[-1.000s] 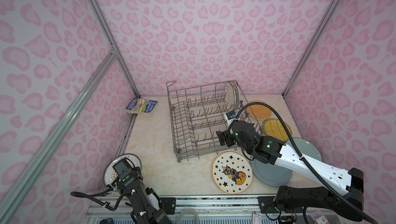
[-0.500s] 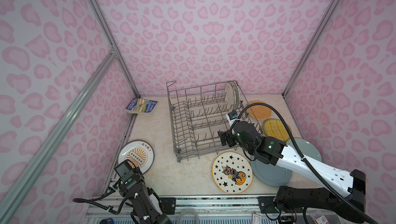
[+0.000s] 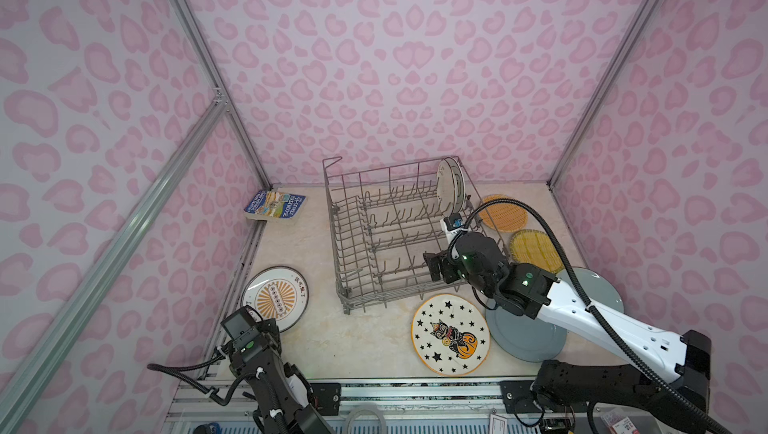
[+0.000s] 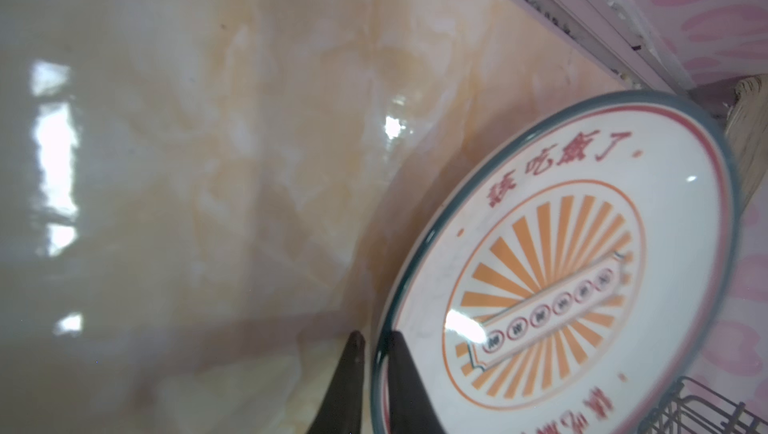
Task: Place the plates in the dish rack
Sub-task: 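Grasp the rim of the white sunburst plate with the left gripper, then lift the sunburst plate upright with the left gripper toward the rack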
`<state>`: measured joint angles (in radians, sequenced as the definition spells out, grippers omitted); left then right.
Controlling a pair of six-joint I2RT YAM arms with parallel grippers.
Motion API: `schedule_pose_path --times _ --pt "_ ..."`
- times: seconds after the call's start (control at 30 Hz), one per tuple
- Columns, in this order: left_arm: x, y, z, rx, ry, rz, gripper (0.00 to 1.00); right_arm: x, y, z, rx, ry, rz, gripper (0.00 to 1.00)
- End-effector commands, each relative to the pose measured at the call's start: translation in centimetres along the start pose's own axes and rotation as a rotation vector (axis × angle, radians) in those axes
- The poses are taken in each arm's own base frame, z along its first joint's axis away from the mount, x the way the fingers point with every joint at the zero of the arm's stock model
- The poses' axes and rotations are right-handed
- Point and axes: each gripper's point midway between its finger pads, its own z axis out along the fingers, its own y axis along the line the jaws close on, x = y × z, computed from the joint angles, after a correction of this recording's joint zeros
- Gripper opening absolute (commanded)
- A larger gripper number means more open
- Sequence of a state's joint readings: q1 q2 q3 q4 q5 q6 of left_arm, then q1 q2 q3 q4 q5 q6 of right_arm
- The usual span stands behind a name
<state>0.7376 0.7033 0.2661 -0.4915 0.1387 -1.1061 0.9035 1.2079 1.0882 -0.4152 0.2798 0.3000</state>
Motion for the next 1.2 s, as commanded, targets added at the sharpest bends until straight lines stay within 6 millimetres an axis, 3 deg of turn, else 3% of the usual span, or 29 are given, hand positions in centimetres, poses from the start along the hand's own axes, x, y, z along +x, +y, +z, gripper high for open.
schedule_pose_path --times 0.0,0.2,0.3,0.4,0.53,0.8,1.17 --pt "-0.4 -1.5 -0.6 0.043 -0.011 0.070 0.22 -0.2 0.2 0.2 -0.007 -0.007 0.005 0.98" --pt "-0.5 -2.2 -1.2 0.049 -0.004 0.098 0.34 -0.3 0.5 0.0 -0.023 -0.004 0.005 0.98" --pt "-0.5 -2.3 -1.7 0.044 -0.002 0.114 0.51 -0.6 1.1 -0.4 -0.068 -0.016 0.011 0.98" --pt "-0.5 -1.8 -1.7 0.031 -0.012 0.111 0.64 -0.8 3.0 -0.9 -0.176 -0.033 0.022 0.98" --pt "0.0 -1.3 -0.8 0.028 0.015 0.122 0.72 -0.8 6.1 -1.4 -0.338 -0.046 0.067 0.98" --pt "0.0 -2.1 0.3 0.086 0.025 0.147 0.69 -0.5 9.0 -2.2 -0.459 -0.060 0.105 0.98" --pt "0.6 -1.4 2.1 0.133 0.041 0.108 0.58 0.0 9.2 -2.1 -0.457 -0.045 0.112 0.98"
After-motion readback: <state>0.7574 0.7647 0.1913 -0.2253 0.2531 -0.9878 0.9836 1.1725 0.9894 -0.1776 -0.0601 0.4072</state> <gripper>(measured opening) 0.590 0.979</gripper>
